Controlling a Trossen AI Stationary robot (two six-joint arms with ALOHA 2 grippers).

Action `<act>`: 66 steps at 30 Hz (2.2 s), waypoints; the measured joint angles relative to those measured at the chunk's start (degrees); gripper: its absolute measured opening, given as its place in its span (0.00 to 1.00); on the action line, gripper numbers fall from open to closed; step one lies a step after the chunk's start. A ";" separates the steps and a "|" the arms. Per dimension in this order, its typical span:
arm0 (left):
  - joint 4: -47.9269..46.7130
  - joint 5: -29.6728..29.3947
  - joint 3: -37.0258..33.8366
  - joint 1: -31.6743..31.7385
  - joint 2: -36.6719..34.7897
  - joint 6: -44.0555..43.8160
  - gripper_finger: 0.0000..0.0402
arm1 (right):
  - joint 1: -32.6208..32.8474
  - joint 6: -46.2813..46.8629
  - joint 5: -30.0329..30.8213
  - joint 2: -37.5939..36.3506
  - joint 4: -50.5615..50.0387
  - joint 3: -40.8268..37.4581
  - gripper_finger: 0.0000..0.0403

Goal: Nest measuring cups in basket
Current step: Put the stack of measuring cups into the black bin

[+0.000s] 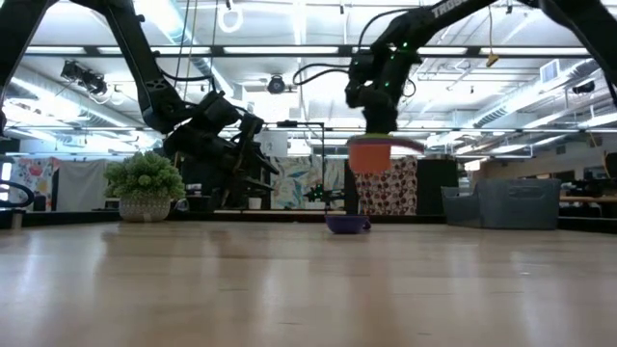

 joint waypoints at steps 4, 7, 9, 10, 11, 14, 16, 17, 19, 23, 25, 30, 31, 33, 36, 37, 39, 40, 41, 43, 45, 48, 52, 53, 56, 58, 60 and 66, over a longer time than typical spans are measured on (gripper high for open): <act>0.00 0.00 0.00 0.00 0.00 0.00 0.35 | -0.82 0.85 3.94 -2.70 -3.76 0.00 0.18; 0.00 0.00 0.01 0.01 0.00 0.00 0.35 | -1.79 3.34 5.46 -4.63 -6.23 0.00 0.18; 0.00 0.00 0.02 0.00 0.00 0.03 0.35 | -2.67 6.14 5.66 -5.81 -7.66 0.00 0.18; 0.00 0.00 0.02 0.00 0.00 0.02 0.35 | -3.08 7.68 5.74 -6.31 -8.16 0.00 0.18; 0.00 0.00 0.02 0.00 0.00 0.02 0.35 | -3.43 9.28 5.95 -6.78 -8.53 0.00 0.18; 0.00 0.08 0.02 0.00 0.00 0.06 0.35 | -4.40 12.93 8.01 -8.01 -9.28 0.00 0.18; 0.00 0.41 0.02 0.02 0.00 0.06 0.35 | -5.02 14.56 10.69 -8.22 -9.95 0.04 0.18; 0.00 0.59 0.02 0.01 0.00 0.07 0.35 | -5.42 15.77 11.91 -8.19 -10.43 0.04 0.18; 0.00 0.59 0.02 -0.12 0.00 0.07 0.35 | -6.35 18.93 13.07 -8.15 -12.08 0.04 0.18; 0.02 0.64 0.02 -0.17 0.00 0.17 0.35 | -7.89 25.34 13.00 -8.15 -14.44 0.04 0.18; 0.16 0.63 0.02 -0.17 0.00 0.17 0.35 | -8.76 26.94 12.74 -8.15 -16.11 0.04 0.18; 3.12 0.68 0.04 -0.17 0.00 0.12 0.35 | -10.75 31.94 12.55 -8.15 -19.01 0.02 0.18; 4.12 0.68 0.04 -0.17 0.00 0.08 0.35 | -11.16 32.25 12.63 -8.13 -19.77 0.02 0.18; 6.13 0.68 0.04 -0.17 0.00 0.14 0.35 | -11.79 32.44 12.84 -8.13 -21.09 0.02 0.18; 8.64 0.71 0.07 -0.13 0.00 -0.25 0.35 | -12.58 33.40 14.67 -8.13 -21.52 0.02 0.18; 9.30 0.74 0.07 -0.07 0.00 -0.66 0.35 | -12.95 34.09 14.72 -8.13 -21.59 0.02 0.18; 10.82 0.87 0.07 0.00 0.00 -1.45 0.35 | -13.62 36.07 14.64 -8.13 -21.78 0.02 0.18; 11.46 1.14 0.07 0.00 0.00 -1.46 0.35 | -13.88 37.43 14.81 -8.11 -21.80 0.02 0.18; 11.96 1.55 0.07 0.00 0.00 -1.44 0.35 | -14.09 39.00 15.15 -8.11 -21.85 0.02 0.18; 13.11 2.14 0.07 -0.01 0.00 -1.47 0.35 | -14.39 41.86 16.36 -8.11 -22.13 0.02 0.18; 14.12 2.96 0.07 0.19 0.00 -1.43 0.35 | -14.70 43.80 17.25 -8.09 -22.78 0.02 0.18; 15.03 4.06 0.07 1.17 0.00 -1.42 0.35 | -14.74 47.39 19.50 -8.09 -23.46 0.02 0.18; 17.16 7.31 0.07 3.42 0.00 -1.42 0.35 | -14.74 50.93 20.19 -8.09 -23.51 0.02 0.18; 17.65 8.19 0.07 3.97 0.00 -1.41 0.35 | -14.74 51.60 20.37 -8.09 -23.58 0.02 0.18; 18.76 9.61 0.07 5.47 0.00 -1.41 0.35 | -14.72 53.58 20.54 -8.09 -23.90 0.02 0.18; 19.69 9.66 0.07 6.21 0.00 -1.38 0.35 | -14.72 54.43 20.54 -8.09 -23.90 0.00 0.18; 20.28 9.66 0.07 6.74 0.00 -1.36 0.35 | -14.72 54.96 20.57 -8.09 -23.81 -0.28 0.18; 20.57 9.82 0.07 7.28 0.00 -1.36 0.35 | -15.04 55.29 20.65 -8.02 -23.65 -2.91 0.18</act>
